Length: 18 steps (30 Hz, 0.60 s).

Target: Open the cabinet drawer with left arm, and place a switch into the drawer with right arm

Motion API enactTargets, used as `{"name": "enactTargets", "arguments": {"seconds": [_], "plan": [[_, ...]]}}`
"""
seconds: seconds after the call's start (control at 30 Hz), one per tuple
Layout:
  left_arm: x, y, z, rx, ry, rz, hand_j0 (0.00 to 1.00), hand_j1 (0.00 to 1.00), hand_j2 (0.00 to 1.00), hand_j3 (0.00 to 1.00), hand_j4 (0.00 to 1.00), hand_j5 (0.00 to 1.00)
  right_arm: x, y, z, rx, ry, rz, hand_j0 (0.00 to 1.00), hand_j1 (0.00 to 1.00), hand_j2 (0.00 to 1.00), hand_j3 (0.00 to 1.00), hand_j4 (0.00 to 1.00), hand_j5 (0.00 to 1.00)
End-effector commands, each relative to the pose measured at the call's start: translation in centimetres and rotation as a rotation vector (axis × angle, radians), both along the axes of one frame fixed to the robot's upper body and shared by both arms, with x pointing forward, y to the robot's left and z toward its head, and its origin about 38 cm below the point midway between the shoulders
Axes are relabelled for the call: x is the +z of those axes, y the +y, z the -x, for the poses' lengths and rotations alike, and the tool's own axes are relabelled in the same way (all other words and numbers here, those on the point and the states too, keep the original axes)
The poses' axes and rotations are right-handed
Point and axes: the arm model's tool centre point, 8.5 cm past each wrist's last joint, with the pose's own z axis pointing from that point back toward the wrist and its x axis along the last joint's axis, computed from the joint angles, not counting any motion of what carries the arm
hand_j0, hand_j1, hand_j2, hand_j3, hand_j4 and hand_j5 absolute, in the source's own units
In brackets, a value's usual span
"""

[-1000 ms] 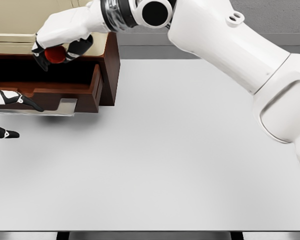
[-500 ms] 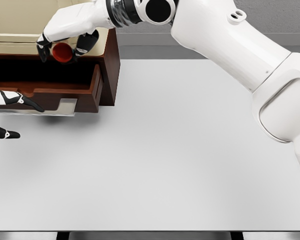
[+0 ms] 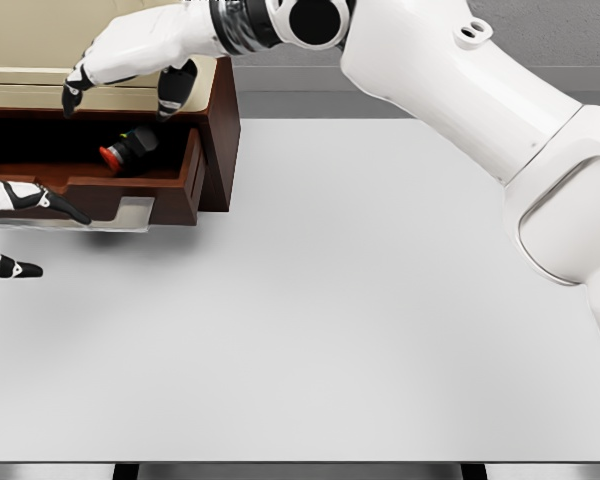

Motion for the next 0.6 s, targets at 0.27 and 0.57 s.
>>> {"name": "enactTargets", "arguments": {"seconds": [0.27, 0.57], "plan": [[0.0, -3.1, -1.5, -0.062, -0.105, 0.097, 0.85, 0.85, 0.85, 0.85, 0.85, 0.85, -0.4, -24.4, 1.3, -0.217, -0.097, -0.065, 1.0, 1.0, 1.0, 1.0, 1.0, 1.0], [0.3, -5.9, -2.8, -0.13, -0.229, 0.063, 1.0, 1.0, 1.0, 1.0, 1.0, 1.0, -7.2, -31.4, 4.4, -0.302, 0.029, 0.07, 1.0, 1.0, 1.0, 1.0, 1.0, 1.0]]}}
